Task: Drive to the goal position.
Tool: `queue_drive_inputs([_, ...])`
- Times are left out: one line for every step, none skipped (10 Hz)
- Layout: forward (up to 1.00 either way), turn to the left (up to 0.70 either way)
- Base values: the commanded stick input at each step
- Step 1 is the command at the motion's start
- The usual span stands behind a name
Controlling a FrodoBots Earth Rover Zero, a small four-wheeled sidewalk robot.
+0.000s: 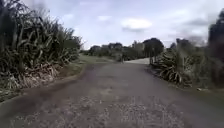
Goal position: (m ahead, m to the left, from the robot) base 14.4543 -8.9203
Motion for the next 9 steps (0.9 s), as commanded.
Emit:
queue_drive_inputs([0.70,0.00])
queue_drive_inputs([0.70,0.00])
queue_drive_inputs([0.70,0.00])
queue_drive_inputs([0.70,0.00])
queue_drive_inputs([0.70,0.00])
queue_drive_inputs([0.70,0.00])
queue_drive_inputs([0.70,0.00])
queue_drive_inputs([0.70,0.00])
queue_drive_inputs([0.70,0.00])
